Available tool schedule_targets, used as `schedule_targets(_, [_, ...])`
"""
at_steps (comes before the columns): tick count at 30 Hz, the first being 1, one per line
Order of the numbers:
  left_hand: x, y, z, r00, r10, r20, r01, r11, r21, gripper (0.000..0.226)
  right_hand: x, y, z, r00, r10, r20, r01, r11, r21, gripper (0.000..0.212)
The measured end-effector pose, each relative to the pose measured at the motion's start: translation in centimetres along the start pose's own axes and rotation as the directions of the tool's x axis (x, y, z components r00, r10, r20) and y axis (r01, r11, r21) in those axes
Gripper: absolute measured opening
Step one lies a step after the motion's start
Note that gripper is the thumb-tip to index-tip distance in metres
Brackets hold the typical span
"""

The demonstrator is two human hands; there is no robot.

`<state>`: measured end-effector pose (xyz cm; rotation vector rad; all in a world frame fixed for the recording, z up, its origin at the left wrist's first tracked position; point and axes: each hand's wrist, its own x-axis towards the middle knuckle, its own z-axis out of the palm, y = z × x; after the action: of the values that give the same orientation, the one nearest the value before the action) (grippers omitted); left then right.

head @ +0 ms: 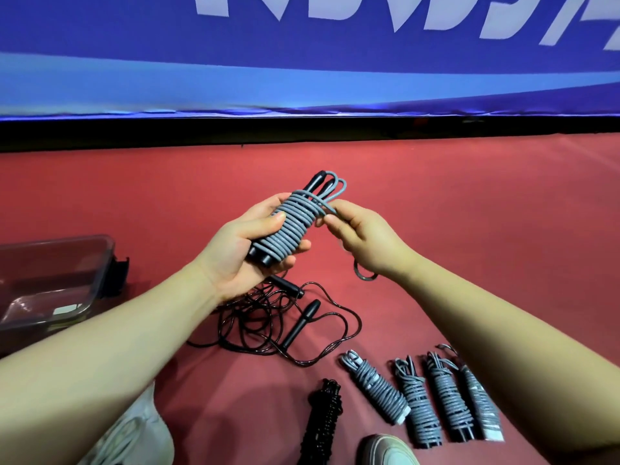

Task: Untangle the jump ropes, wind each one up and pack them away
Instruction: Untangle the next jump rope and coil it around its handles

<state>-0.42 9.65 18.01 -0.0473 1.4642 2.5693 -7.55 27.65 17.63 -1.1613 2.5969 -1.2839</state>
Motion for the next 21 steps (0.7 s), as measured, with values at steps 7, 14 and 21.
schedule_targets(7, [0.4, 0.9, -0.1, 0.998, 0.056, -0.028, -0.058, 0.994, -0.092, 0.051, -1.3, 2.4, 0.0, 0.991, 0.057, 0.117, -0.067, 0.994, 0.088, 0.025])
schedule_targets(14, [0.8, -0.2, 0.5, 1.000, -0.008, 0.007, 0.008, 0.995, -0.097, 0.046, -1.8, 8.0, 1.0, 0.944, 0.302, 0.133, -0.249, 0.916, -0.313, 0.035])
schedule_targets(21, [0.7, -0.2, 0.2, 0.999, -0.013, 0.046, 0.016, 0.998, -0.057, 0.047, -2.3, 9.0, 2.8, 0.850, 0.493, 0.188, -0.427, 0.852, -0.304, 0.024])
